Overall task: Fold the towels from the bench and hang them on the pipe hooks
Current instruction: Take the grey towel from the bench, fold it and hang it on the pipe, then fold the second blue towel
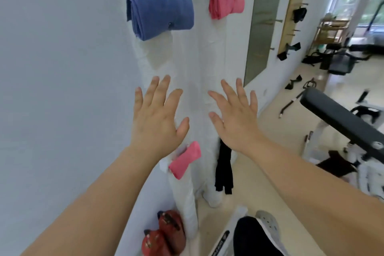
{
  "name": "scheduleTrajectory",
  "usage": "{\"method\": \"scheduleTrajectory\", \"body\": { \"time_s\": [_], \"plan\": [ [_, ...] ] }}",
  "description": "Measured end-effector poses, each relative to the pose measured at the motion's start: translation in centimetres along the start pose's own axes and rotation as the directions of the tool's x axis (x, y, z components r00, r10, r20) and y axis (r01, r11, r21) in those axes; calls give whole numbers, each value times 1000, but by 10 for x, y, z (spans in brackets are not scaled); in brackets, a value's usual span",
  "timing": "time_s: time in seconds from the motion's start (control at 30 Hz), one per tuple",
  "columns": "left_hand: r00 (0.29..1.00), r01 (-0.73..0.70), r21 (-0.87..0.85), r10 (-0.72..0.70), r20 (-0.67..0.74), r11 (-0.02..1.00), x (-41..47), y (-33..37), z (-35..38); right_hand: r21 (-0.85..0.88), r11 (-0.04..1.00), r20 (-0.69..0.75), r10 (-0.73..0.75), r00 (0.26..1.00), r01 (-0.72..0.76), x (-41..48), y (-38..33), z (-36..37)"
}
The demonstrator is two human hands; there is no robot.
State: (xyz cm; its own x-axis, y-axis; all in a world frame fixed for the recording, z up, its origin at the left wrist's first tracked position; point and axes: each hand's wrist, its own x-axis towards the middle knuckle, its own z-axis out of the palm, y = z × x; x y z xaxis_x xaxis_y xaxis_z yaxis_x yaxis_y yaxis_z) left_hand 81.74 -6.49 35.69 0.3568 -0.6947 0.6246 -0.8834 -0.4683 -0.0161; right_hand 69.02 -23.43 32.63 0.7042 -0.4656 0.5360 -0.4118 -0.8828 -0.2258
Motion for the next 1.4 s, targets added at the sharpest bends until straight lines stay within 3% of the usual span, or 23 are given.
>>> {"method": "scheduleTrajectory", "body": {
  "time_s": [0.27, 0.43, 0.53, 0.6, 0.87, 1.1, 1.2, 1.4],
  "plan": [
    [951, -44, -215, 107, 291, 976, -77, 67, 63, -77, 966, 269, 258, 928, -246, -142, 35, 6],
    [870, -36, -341, 197, 452, 939, -127, 134, 94, -176, 902, 352, 431, 831, -394, -236, 77, 10],
    [822, -79, -429, 302, 483, 900, -160, 179, 114, -223, 842, 411, 538, 736, -491, -298, 104, 4],
    [758, -108, -449, 366, 540, 887, -180, 212, 126, -278, 793, 443, 607, 660, -542, -341, 122, -1],
    [386, -112, -557, 553, 739, 823, -271, 368, 159, -418, 554, 516, 797, 313, -720, -528, 202, -45],
    [178, 94, -498, 478, 860, 862, -349, 511, 159, -455, 419, 567, 817, 107, -786, -673, 286, -96],
    [128, 220, -458, 440, 889, 861, -374, 562, 162, -460, 404, 607, 793, 51, -791, -713, 317, -100],
    [23, 299, -369, 380, 925, 880, -402, 622, 196, -420, 332, 538, 840, 63, -844, -748, 347, -76]
  ]
}}
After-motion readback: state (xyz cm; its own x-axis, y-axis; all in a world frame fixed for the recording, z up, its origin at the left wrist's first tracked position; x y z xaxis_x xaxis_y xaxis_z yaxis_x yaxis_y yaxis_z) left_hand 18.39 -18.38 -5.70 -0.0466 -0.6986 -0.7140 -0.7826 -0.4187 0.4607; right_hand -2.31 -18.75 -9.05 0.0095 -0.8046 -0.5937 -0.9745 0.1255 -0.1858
